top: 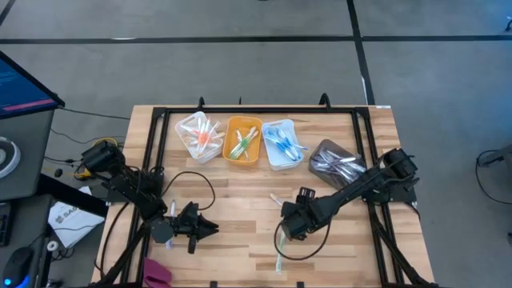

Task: Pick & Place Toothbrushes
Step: Put the white orange toothbrush into the left white bin

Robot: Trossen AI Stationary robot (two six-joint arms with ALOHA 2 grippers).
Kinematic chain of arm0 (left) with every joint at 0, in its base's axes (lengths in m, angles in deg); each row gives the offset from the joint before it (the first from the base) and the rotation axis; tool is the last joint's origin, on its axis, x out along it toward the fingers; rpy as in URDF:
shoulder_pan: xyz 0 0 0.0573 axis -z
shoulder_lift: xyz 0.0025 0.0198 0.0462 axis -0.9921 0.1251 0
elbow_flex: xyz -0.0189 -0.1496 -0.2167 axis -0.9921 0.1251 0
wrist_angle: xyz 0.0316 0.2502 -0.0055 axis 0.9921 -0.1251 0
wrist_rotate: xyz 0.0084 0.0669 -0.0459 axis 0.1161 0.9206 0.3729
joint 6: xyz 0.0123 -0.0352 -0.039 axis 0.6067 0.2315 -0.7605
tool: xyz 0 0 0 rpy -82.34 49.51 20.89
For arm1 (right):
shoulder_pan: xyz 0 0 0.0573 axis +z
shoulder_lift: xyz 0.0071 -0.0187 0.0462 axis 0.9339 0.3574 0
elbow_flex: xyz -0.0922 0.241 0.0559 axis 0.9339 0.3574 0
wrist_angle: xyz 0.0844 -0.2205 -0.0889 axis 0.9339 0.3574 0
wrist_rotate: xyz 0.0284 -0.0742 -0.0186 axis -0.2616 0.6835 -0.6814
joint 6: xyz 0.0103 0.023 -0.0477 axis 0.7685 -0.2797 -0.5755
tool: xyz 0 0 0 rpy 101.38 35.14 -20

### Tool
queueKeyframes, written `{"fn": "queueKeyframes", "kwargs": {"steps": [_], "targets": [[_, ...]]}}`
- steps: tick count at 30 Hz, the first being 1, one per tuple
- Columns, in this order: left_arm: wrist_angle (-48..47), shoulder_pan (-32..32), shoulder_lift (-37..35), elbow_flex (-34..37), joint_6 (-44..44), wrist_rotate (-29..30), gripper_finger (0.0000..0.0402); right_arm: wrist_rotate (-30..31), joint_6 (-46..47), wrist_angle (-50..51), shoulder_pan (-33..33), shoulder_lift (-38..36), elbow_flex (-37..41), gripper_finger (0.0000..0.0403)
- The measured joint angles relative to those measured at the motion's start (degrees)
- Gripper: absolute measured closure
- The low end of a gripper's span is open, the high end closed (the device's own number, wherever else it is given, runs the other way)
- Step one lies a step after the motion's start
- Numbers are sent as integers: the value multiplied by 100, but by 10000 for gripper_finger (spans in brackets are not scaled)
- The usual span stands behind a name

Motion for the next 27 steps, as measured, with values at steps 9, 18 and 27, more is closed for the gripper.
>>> {"fn": "queueKeyframes", "kwargs": {"steps": [9, 18, 27], "targets": [[-22, -1, 0, 0, 0, 3, 325, -462, 17, -959, -168, -24, 553, 154], [-37, 0, 0, 0, 8, 23, 325, -831, -177, -1343, -480, -39, 820, 216], [-39, 0, 1, 0, 264, 20, 325, -126, -264, -1648, -406, -4, 904, 385]]}}
